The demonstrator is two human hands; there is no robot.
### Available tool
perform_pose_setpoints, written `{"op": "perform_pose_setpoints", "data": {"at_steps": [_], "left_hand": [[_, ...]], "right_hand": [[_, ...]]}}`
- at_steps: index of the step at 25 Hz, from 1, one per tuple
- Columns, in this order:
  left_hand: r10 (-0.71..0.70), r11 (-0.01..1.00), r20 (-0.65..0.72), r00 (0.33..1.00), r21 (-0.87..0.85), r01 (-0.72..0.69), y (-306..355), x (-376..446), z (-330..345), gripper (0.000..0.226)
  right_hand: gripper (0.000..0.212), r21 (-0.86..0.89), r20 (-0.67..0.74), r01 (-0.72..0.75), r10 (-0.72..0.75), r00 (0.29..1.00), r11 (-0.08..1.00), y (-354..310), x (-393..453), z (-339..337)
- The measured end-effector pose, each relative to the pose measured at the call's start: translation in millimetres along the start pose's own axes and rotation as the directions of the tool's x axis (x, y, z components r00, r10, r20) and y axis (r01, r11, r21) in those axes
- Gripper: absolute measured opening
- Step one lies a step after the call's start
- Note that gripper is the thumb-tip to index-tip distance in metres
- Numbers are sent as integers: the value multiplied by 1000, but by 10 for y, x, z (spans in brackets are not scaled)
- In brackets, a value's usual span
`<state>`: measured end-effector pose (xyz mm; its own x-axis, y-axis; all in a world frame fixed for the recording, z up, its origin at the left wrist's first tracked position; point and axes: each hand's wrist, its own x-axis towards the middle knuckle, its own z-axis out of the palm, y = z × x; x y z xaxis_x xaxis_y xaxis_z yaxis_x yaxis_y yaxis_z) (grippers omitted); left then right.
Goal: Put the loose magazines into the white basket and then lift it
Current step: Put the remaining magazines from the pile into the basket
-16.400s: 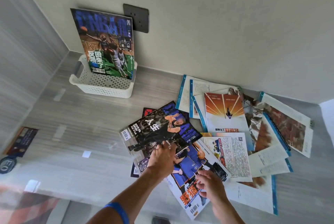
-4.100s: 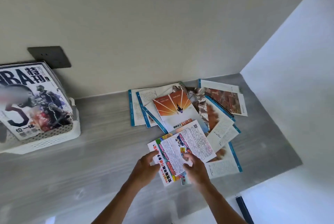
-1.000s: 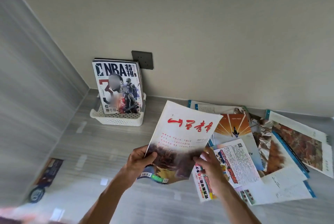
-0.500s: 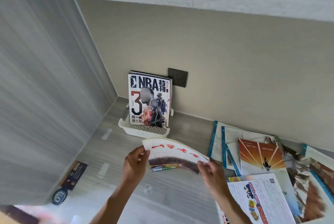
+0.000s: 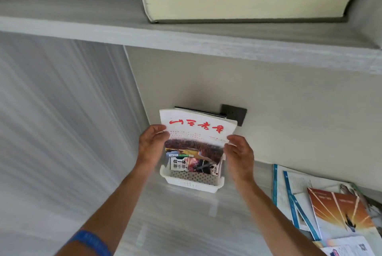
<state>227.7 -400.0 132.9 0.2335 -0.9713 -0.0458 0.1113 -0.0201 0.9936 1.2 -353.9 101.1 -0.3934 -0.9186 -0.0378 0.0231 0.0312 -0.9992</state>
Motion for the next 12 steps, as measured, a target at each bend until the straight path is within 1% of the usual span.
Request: {"op": "perform_pose_setpoints", "data": {"at_steps": [3, 4, 6, 8, 10, 11, 12], "left_hand": [[-70, 997, 144, 987, 46, 64, -162, 173, -25, 28], [-82, 996, 193, 978, 53, 73, -211, 206, -14, 29], [-96, 994, 258, 961, 82, 77, -261, 271, 37, 29], [-95, 992, 272, 957, 102, 70, -283, 331, 68, 29], [-93, 991, 252, 963, 114, 66, -340, 362, 25, 29], [-109, 989, 239, 965, 127, 81, -387, 383, -5, 29], [-143, 984, 232, 962, 140, 113, -442, 401, -46, 29]], "right_hand": [[49, -14, 106, -105, 106, 989, 994, 187, 130, 173], [55, -11, 119, -132, 132, 984, 991, 236, 151, 214], [65, 13, 95, -170, 168, 981, 985, 269, 206, 282], [65, -9, 47, -154, 155, 987, 988, 309, 291, 304], [61, -94, 42, -112, 117, 992, 989, 350, 345, 280], [58, -130, 52, -115, 122, 991, 985, 385, 374, 268], [56, -138, 65, -150, 161, 985, 979, 426, 395, 264]]}}
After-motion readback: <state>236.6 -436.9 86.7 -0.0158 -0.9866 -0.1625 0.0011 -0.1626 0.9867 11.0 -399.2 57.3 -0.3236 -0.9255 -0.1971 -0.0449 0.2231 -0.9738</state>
